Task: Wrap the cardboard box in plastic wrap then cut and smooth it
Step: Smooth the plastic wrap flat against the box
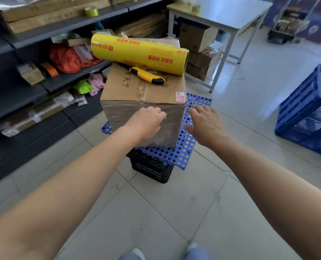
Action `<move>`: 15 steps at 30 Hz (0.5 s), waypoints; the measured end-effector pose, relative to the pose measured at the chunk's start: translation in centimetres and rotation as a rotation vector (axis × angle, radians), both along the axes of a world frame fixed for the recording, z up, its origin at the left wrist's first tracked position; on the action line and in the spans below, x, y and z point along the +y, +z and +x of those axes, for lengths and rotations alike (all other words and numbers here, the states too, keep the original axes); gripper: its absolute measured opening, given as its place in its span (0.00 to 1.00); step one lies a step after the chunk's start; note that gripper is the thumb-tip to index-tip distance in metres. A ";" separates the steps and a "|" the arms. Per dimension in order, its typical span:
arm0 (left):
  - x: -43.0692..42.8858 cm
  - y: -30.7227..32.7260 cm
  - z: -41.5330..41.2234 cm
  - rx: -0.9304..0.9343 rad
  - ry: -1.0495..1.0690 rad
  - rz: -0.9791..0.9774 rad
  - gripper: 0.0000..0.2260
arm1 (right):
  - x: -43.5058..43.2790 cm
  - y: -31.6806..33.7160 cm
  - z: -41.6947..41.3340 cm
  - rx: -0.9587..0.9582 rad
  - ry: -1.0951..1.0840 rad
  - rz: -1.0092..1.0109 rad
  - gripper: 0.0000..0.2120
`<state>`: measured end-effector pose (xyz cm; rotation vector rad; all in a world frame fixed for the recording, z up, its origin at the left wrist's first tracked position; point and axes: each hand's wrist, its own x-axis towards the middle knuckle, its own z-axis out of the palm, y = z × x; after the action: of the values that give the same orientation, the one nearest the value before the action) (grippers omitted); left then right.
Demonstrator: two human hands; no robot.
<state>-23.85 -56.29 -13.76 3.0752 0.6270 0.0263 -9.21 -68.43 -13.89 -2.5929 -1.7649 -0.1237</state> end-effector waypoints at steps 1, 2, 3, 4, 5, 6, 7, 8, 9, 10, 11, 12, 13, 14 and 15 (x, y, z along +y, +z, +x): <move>0.1 -0.6 -0.1 -0.009 -0.010 0.024 0.14 | 0.0 -0.5 -0.1 0.012 -0.013 0.018 0.22; 0.2 -1.3 -0.1 -0.018 -0.021 0.049 0.14 | 0.1 -1.1 -0.2 0.028 -0.027 0.041 0.24; 0.5 -2.2 -0.1 -0.036 -0.031 0.073 0.14 | 0.4 -1.8 -0.1 0.041 -0.038 0.071 0.25; 0.9 -3.1 0.0 -0.059 -0.039 0.096 0.14 | 0.7 -2.6 0.1 0.048 -0.046 0.104 0.26; 1.3 -4.0 0.3 -0.090 -0.047 0.121 0.14 | 1.0 -3.5 0.3 0.048 -0.051 0.136 0.28; 1.6 -4.8 0.5 -0.129 -0.061 0.155 0.13 | 1.3 -4.5 0.5 0.046 -0.055 0.173 0.29; 1.9 -5.5 0.8 -0.180 -0.082 0.201 0.12 | 1.6 -5.6 0.7 0.047 -0.058 0.219 0.30; 2.3 -6.3 1.2 -0.246 -0.110 0.251 0.11 | 1.9 -6.7 1.0 0.053 -0.061 0.270 0.31; 2.6 -7.1 1.6 -0.310 -0.139 0.299 0.11 | 2.2 -7.7 1.2 0.066 -0.061 0.318 0.32; 2.9 -7.9 2.0 -0.364 -0.163 0.346 0.12 | 2.5 -8.8 1.4 0.080 -0.057 0.361 0.32; 3.1 -8.7 2.4 -0.412 -0.187 0.394 0.13 | 2.8 -10.0 1.7 0.089 -0.048 0.399 0.34; 3.3 -9.5 2.7 -0.457 -0.213 0.441 0.14 | 3.1 -11.1 2.0 0.091 -0.035 0.434 0.35; 3.5 -10.2 3.0 -0.495 -0.239 0.483 0.15 | 3.4 -12.2 2.2 0.087 -0.018 0.472 0.36; 3.8 -10.8 3.2 -0.525 -0.262 0.524 0.15 | 3.7 -13.3 2.5 0.077 0.004 0.516 0.37; 4.2 -11.4 3.5 -0.545 -0.283 0.566 0.15 | 3.9 -14.1 2.7 0.062 0.025 0.566 0.38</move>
<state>-20.39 -52.04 -25.17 3.3693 0.1662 1.1769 -6.46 -64.51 -28.01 -2.1426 -1.4675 -0.4618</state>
